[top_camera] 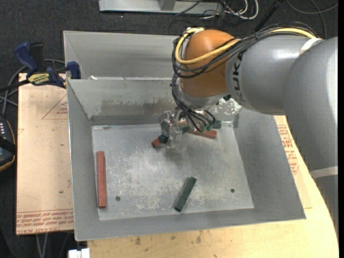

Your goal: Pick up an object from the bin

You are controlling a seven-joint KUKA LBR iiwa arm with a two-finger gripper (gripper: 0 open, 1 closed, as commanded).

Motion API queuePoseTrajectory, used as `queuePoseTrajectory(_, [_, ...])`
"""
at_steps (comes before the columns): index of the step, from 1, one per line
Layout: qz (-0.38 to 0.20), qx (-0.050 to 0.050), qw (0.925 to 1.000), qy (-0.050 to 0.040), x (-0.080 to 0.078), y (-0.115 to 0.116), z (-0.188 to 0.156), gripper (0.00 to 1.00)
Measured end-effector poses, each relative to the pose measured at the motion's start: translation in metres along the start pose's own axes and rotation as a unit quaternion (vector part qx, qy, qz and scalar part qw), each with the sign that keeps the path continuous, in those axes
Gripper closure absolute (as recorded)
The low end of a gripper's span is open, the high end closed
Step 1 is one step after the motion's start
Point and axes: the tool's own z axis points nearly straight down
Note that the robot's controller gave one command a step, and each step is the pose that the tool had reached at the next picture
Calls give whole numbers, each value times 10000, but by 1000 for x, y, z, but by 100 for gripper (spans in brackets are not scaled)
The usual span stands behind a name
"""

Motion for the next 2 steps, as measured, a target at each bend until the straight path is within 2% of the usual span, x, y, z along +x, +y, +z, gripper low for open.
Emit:
queuePoseTrajectory(1, [-424, 14, 9991, -24, 4, -9, -105, 100])
queuePoseTrajectory(2, [-1240, -8, 9923, 41, -11, 3, -55, 100])
